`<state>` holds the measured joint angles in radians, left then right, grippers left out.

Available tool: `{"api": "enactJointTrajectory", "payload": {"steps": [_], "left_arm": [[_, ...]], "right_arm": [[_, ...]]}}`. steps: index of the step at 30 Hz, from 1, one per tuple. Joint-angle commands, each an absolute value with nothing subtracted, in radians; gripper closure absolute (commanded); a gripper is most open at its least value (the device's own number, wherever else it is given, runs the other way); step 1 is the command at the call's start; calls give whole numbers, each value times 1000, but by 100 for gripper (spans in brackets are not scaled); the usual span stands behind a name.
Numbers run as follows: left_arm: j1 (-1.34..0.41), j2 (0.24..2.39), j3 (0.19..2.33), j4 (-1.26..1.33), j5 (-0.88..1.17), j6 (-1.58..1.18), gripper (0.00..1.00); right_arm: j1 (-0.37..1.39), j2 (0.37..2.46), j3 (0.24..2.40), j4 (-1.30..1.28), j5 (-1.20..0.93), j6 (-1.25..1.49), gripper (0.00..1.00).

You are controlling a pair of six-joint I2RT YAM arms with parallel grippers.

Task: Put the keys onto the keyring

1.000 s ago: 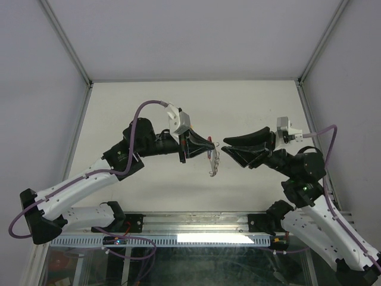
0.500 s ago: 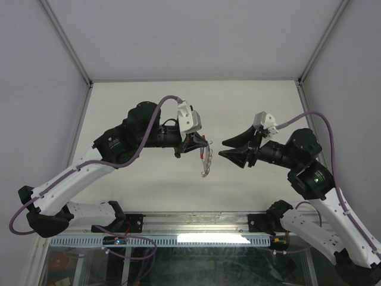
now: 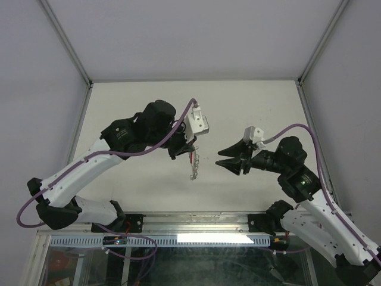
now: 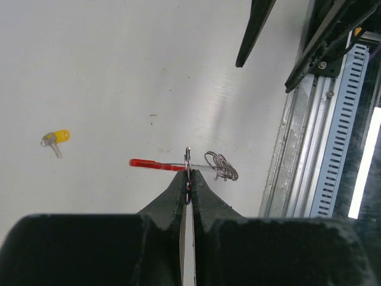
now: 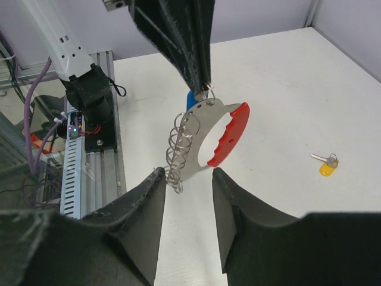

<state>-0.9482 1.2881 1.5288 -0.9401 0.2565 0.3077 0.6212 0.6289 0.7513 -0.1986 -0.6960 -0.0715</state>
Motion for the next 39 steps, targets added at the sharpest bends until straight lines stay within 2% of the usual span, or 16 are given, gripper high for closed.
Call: {"api": "enactJointTrajectory", "payload": {"steps": [1, 12, 24, 31, 35, 39], "left_arm": [[-953, 1314, 1631, -1030, 163, 330, 100], [-965, 1373, 1673, -1001, 109, 270, 100], [-971, 1337, 1623, -909, 126, 276, 100], [-982, 1318, 1596, -916, 208, 327, 100], [-1015, 1322, 1595, -946, 210, 362, 100], [-1053, 1327, 1594, -968, 227, 397, 100]], "right_arm": [[624, 620, 697, -8, -767, -132, 61], [631, 724, 695, 45, -794, -157, 68], [631, 764, 707, 21, -812, -228, 75], [606, 782, 693, 26, -862, -299, 71], [560, 806, 672, 151, -988, -212, 69], [535, 817, 650, 220, -1022, -178, 68]]}}
